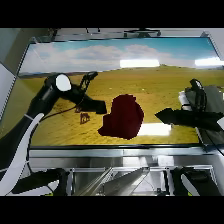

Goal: Fold the shirts.

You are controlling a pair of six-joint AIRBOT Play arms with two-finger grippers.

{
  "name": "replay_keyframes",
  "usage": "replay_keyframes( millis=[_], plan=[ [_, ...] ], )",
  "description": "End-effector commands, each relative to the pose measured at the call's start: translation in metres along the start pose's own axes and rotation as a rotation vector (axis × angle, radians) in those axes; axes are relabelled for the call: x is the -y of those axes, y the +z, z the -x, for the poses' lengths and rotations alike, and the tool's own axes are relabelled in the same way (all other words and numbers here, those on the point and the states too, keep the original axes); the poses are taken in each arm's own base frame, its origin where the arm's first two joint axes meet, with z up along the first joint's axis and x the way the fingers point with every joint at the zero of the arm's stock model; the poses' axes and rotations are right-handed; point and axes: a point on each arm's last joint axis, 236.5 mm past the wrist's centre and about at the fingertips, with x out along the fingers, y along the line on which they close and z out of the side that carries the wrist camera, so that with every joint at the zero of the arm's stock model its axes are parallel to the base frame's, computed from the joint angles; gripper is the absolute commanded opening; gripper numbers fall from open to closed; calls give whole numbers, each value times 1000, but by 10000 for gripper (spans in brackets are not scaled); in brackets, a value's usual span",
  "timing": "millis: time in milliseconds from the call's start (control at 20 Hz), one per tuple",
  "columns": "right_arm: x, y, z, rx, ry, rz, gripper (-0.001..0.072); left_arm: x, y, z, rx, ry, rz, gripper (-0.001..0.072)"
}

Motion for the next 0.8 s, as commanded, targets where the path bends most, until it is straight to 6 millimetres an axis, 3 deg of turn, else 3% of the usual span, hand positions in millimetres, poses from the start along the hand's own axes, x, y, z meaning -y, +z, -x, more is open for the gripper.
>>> replay_keyframes(
  millis=[0, 150, 350, 550, 750],
  plan=[
    [18, 0, -23, -64, -26, 1, 381, -32, -63, -38, -59, 17, 112, 711],
    [46, 8, -53, -105, -51, -40, 381, -44, -89, -77, -4, -15, 201, 710],
    [72, -6, -92, -232, -47, -74, 381, -39, -84, -100, 107, -100, 200, 708],
    [80, -19, -119, -306, -6, -123, 382, -44, -88, -118, 81, -113, 203, 692],
    [99, -2, -145, -248, -23, -105, 382, -21, -79, -134, 82, -260, 220, 690]
  ],
)
